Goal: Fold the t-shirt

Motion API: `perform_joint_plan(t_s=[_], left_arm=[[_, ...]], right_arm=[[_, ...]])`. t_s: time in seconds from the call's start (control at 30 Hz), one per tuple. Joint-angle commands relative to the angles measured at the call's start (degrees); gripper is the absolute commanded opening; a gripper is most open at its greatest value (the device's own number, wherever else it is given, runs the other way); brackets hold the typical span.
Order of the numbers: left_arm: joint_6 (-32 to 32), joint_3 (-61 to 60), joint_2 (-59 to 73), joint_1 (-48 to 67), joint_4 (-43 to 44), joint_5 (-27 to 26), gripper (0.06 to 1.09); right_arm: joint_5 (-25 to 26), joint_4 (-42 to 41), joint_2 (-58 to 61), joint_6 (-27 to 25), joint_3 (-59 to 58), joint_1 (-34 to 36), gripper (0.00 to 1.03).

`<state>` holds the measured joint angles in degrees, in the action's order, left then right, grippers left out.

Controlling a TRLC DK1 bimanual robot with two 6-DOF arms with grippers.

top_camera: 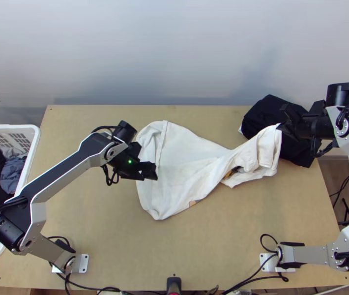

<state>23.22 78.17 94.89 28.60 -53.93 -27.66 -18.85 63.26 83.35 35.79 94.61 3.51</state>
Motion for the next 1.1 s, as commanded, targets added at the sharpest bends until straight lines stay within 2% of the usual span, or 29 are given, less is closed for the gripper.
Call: perform_joint_plan(t_s=[0.0,0.13,0.3,0.37,1.07], left_arm=[[3.5,-4.7,-0.4,-0.1,4.7,0.1,0.81],[5.8,-7.9,-0.1,0.5,10.9,0.8,0.59],[6.0,-9.4,1.5,0.9,12.5,0.9,0.56],[6.0,-9.9,2.1,0.8,13.3,1.5,0.48],[6.0,-9.8,4.5,1.0,15.1,1.5,0.47]], right_arm=[[0.0,-0.1,-0.3,0.1,-0.1,-0.3,0.03],[0.0,-0.2,-0.5,-0.1,-0.2,-0.3,0.03],[0.0,-0.2,-1.1,-0.2,-1.4,-0.3,0.03],[0.1,-0.2,-1.3,-0.2,-1.8,-0.2,0.03],[0.1,-0.8,-2.3,-0.3,-2.6,0.2,0.03]])
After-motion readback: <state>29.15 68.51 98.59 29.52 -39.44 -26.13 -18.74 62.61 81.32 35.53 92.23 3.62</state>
